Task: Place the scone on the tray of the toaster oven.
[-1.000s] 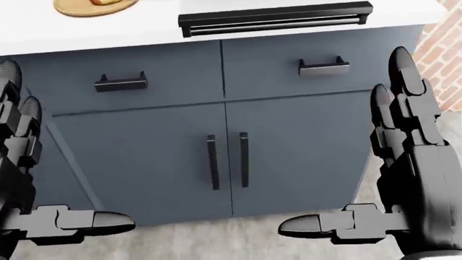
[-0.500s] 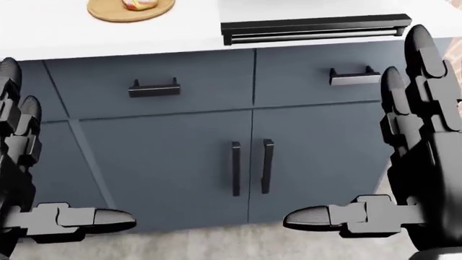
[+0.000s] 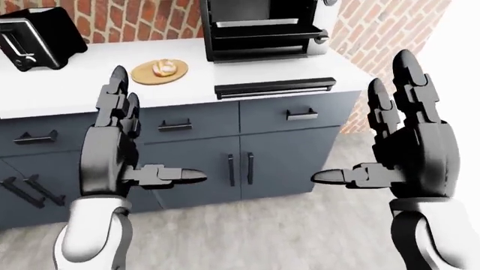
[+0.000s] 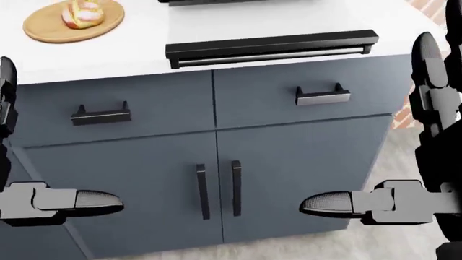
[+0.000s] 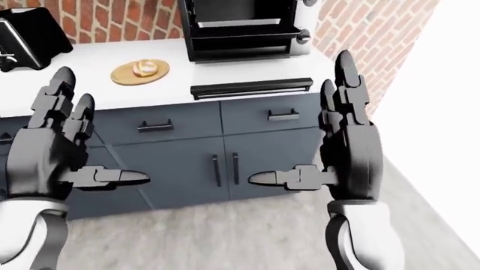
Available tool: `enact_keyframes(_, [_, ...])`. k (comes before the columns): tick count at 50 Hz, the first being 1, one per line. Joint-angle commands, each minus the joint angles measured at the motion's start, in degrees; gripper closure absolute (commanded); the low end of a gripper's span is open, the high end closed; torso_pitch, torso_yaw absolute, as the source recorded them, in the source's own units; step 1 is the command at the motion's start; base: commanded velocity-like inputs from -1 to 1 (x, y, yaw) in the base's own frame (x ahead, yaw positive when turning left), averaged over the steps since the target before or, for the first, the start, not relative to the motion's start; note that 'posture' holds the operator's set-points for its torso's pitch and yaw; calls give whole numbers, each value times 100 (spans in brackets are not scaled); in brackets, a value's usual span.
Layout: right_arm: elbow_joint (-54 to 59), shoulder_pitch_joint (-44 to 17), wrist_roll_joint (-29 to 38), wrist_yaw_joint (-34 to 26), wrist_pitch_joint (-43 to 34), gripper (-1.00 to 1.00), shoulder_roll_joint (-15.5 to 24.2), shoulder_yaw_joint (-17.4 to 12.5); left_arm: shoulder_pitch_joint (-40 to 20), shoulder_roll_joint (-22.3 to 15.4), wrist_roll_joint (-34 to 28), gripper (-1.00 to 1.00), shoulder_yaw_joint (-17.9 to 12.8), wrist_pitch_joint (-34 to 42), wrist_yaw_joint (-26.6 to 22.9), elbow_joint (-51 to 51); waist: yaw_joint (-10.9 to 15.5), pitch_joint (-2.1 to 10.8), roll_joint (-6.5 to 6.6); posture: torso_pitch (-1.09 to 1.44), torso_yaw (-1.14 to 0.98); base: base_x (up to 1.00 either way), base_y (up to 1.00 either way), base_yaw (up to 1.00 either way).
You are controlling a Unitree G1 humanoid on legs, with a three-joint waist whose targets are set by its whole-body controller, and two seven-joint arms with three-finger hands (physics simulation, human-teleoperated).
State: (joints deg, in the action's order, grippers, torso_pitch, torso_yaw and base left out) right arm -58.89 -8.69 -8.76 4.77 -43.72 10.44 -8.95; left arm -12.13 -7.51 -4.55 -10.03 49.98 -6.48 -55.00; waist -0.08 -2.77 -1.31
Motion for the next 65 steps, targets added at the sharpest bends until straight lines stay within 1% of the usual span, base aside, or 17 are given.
enact_keyframes(1, [-110,-122,-335,271,180,-100,195,-4,-168,-98,-24,-100,-164,-36,0,-208,7,39,-26,0,0,39,0,0])
enact_keyframes(7, [-110,-357,-1751,1640,263,-100,1418,70,-282,-213,29,-100,-352,134,-21,-337,-72,251,394,0,0,39,0,0])
enact_keyframes(10, [-111,-363,-2243,2177,474,-100,1925,201,-336,-263,53,-100,-389,223,-1,-403,44,-18,425,0,0,40,0,0])
enact_keyframes(17, [-111,-610,-3213,3084,761,-100,2898,312,-310,-311,127,-100,-507,216,12,-447,164,24,172,0,0,39,0,0])
enact_keyframes(22, [-111,-742,-3562,3392,933,-100,3270,356,-301,-360,209,-100,-645,231,19,-489,188,211,-277,0,0,39,0,0])
enact_keyframes(24, [-111,-763,-3639,3463,950,-100,3337,343,-332,-378,248,-100,-676,260,36,-499,146,-74,-332,0,0,34,0,0])
enact_keyframes(25, [-111,-773,-3657,3485,957,-100,3360,349,-346,-386,270,-100,-693,268,48,-499,83,-12,-335,0,0,21,0,0])
enact_keyframes(33, [-111,-941,-3825,3593,975,-100,3493,309,-369,-453,356,-100,-760,296,106,-500,-11,58,97,0,0,14,0,0])
enact_keyframes(36, [-111,-985,-3943,3653,999,-100,3592,251,-466,-504,403,-100,-788,375,139,-500,-49,275,362,0,0,14,0,0])
enact_keyframes(38, [-111,-1007,-3980,3686,1018,-100,3632,259,-469,-517,404,-100,-768,372,160,-490,19,68,396,0,0,14,0,0])
enact_keyframes(46, [-111,-1005,-3962,3697,1044,-100,3652,281,-456,-529,439,-100,-828,332,179,-473,93,76,66,0,0,14,0,0])
enact_keyframes(50, [-111,-1007,-3939,3697,1057,-100,3650,309,-449,-530,481,-100,-869,339,205,-493,99,186,-451,0,0,13,1,0])
enact_keyframes(51, [-111,-1025,-3955,3711,1061,-100,3664,319,-427,-537,474,-100,-854,325,211,-488,34,122,-212,0,0,13,8,0])
enact_keyframes(56, [-111,-982,-3978,3719,1103,-100,3705,288,-399,-526,493,-100,-867,297,232,-493,-2,117,-245,0,0,12,10,0])
enact_keyframes(61, [-111,-1076,-4161,3839,1161,-100,3867,218,-458,-568,541,-100,-953,320,276,-489,-27,53,60,0,0,10,10,0])
enact_keyframes(64, [-111,-1016,-4236,3888,1285,-100,3984,209,-420,-561,548,-100,-933,283,302,-480,-60,155,460,0,0,6,8,0])
enact_keyframes(65, [-111,-1018,-4297,3914,1338,-100,4043,187,-426,-569,553,-100,-950,281,306,-479,-38,200,390,0,0,2,5,0])
